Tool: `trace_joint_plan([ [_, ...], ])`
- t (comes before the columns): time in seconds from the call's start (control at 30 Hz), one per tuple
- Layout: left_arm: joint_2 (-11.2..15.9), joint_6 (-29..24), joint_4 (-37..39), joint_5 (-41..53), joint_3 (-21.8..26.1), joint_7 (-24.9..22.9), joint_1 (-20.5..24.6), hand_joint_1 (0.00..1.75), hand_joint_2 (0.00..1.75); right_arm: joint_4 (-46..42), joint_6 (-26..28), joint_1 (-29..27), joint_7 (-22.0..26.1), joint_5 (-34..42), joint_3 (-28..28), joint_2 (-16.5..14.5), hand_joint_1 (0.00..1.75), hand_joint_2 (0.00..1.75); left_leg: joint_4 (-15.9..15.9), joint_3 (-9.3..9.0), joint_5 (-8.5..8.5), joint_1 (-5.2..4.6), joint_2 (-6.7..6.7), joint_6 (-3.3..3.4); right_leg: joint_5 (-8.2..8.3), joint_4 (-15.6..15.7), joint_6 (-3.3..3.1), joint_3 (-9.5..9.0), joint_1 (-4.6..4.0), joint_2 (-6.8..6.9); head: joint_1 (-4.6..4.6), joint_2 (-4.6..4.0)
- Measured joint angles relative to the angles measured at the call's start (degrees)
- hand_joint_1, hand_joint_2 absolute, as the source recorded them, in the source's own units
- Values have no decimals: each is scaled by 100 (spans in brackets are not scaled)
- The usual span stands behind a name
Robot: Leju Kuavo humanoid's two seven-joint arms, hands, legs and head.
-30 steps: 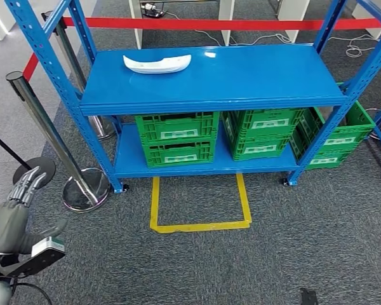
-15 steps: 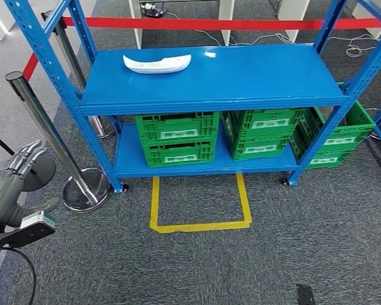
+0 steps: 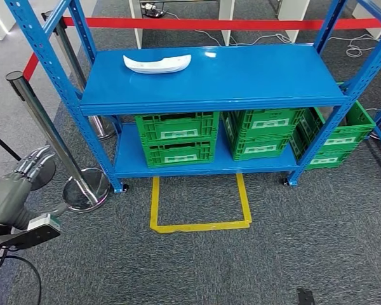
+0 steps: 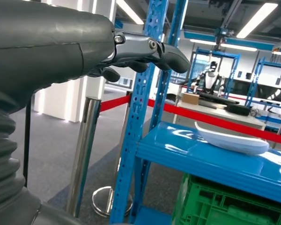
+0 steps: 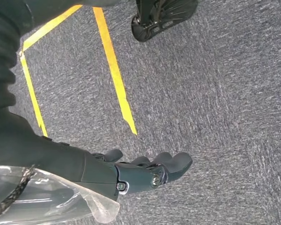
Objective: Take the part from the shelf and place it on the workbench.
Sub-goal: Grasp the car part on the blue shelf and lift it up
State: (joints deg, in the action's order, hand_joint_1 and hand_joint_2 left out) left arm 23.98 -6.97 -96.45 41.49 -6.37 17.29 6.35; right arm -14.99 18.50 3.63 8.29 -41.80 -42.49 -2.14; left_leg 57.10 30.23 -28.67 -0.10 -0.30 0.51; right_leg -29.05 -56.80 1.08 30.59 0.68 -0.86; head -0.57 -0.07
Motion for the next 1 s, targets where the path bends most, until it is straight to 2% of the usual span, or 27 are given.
trace_joint_plan([
  [0.17, 193, 381, 31, -10, -95, -227, 550, 0, 0, 0, -78, 128, 37, -26, 0, -26, 0, 175, 0, 0, 4, 1, 0, -4, 5, -1, -6, 0, -1, -2, -1, 0],
  [0.3, 275, 679, 48, -105, -170, -282, 911, 0, 175, 0, -110, 212, 30, -60, 1, -56, 0, 175, 0, 0, 6, 1, 0, -4, 5, -2, -6, 1, -1, -1, 0, 0],
  [0.43, 234, 1050, 210, -109, -509, -165, 1210, 0, 175, 0, -141, 246, 34, -132, 1, -80, 0, 175, 1, 1, 6, 0, -1, -3, 5, -1, -6, 2, 1, 1, 0, 0],
  [0.67, -23, 1059, 606, 102, -1368, -155, 1600, 0, 175, 0, -160, 308, -10, -261, 4, -120, 0, 175, 7, 3, 6, -6, 0, -3, 7, -1, -3, 3, 4, -3, -1, 0],
  [1.0, -215, 1156, 867, 214, -1920, -196, 2010, 0, 175, 0, -218, 334, -55, -336, 12, -135, 0, 175, 7, 2, 6, -5, 0, -3, 8, -1, -3, 5, 3, -3, 0, -2],
])
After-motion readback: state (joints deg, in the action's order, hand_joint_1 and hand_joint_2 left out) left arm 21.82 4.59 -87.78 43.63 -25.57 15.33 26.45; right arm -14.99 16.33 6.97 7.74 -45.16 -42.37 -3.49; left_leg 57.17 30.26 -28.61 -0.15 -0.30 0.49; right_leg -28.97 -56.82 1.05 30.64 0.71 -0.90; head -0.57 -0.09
